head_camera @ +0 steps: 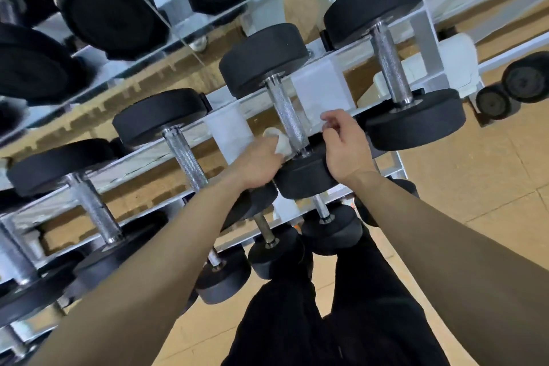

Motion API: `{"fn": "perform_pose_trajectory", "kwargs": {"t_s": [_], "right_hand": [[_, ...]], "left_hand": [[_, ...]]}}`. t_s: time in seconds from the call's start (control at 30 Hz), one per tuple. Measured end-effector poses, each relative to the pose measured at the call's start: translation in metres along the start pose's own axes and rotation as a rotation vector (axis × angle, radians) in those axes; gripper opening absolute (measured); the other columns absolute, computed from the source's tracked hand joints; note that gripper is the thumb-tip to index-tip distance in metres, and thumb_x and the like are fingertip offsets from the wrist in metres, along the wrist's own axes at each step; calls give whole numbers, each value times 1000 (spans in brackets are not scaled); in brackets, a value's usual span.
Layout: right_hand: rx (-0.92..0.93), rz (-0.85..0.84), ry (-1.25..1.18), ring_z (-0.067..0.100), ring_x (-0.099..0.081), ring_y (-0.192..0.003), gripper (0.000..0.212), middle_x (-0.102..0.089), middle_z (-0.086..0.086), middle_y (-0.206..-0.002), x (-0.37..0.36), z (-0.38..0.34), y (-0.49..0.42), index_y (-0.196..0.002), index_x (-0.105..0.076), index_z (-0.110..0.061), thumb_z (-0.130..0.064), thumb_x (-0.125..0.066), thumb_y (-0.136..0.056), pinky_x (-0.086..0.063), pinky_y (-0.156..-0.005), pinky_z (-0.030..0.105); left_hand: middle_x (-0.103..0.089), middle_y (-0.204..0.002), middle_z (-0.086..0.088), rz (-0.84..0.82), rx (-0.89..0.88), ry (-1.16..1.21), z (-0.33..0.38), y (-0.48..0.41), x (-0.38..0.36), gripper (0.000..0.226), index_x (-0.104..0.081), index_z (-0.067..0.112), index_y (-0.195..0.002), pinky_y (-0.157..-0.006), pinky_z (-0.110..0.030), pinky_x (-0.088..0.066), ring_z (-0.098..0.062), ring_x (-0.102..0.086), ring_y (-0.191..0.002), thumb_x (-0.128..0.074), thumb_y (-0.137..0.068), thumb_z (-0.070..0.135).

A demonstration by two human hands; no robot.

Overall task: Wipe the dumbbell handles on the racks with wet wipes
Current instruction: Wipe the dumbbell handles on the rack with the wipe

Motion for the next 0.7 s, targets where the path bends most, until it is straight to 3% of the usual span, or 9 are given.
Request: {"fn": "perform_pose_trajectory", "kwargs": {"t_s": [0.1, 0.17, 0.27, 0.33, 0.37, 0.43, 0.53, 0.6, 0.7], "right_hand": [[158, 55, 206, 26, -52, -116, 52, -57, 7, -124, 6, -19, 5, -142, -49, -12, -27, -39, -93, -42, -105, 43], [290, 69, 251, 25, -49, -122, 50, -55, 8, -133, 10, -41, 13, -145, -48, -13, -23, -42, -96, -38, -109, 40], [276, -170, 6, 19, -53, -120, 30, -60, 5, -126, 3, -61, 25, -125, -63, -15, -14, -42, -103, -37, -107, 30], [104, -383, -231, 12, -65, -91, 28, -71, -1, -95, 1, -63, 28, -99, -69, -12, -15, -42, -107, -48, -88, 25], [51, -443, -317, 10, -65, -75, 26, -70, -3, -81, 3, -64, 27, -92, -69, -11, -15, -47, -106, -52, -78, 23], [60, -455, -255, 10, -64, -65, 11, -70, 0, -77, 12, -60, 14, -95, -68, -8, -9, -59, -100, -56, -71, 22], [140, -365, 152, 12, -56, -66, 8, -60, 0, -73, 16, -46, -19, -86, -66, -3, -9, -68, -91, -49, -64, 27], [173, -398, 430, 17, -51, -69, 16, -55, 2, -72, 2, -36, -36, -78, -64, 1, -11, -72, -87, -39, -62, 27], [188, -527, 646, 13, -50, -63, 37, -54, -8, -62, -24, -30, -49, -56, -58, -24, -5, -71, -84, -37, -57, 22]], "left_hand": [[-58, -116, -10, 39, -69, -58, 10, 24, 18, 16, -57, 2, -111, -81, -29, -36, -29, -53, -114, -47, -100, 5], [-68, -103, -7, 77, -88, 141, 11, 37, 28, 19, -65, 7, -102, -79, -31, -42, -28, -61, -102, -51, -92, -1], [-71, -92, 1, -9, -147, 685, 20, 50, 24, 33, -69, 18, -96, -77, -34, -53, -20, -66, -91, -53, -85, -8], [-71, -101, -5, -25, -120, 986, 19, 46, 18, 29, -67, 13, -105, -76, -34, -60, -19, -69, -92, -54, -91, -8], [-71, -101, -6, 29, -92, 999, 14, 41, 18, 24, -66, 12, -106, -71, -32, -61, -19, -69, -89, -56, -93, -5], [-71, -98, -8, 216, -14, 830, -4, 26, 19, 16, -65, 14, -105, -66, -31, -59, -17, -69, -77, -63, -94, 4], [-72, -89, -8, 404, 81, 628, -28, 10, 15, 12, -66, 18, -97, -71, -40, -60, -18, -67, -67, -71, -89, 12], [-72, -90, -1, 408, 86, 455, -29, 2, 10, 13, -70, 24, -92, -77, -37, -58, -19, -68, -81, -75, -86, 15], [-70, -91, 3, 359, 73, 334, -24, -9, 7, 16, -74, 26, -92, -76, -26, -46, -17, -62, -90, -78, -83, 14]]}}
Point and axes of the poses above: each hand's wrist, its own y-axis away from the middle knuckle, its own x-axis out of the back of the hand, z = x × y, the point moved 9 cm from there along -y, towards the middle knuckle
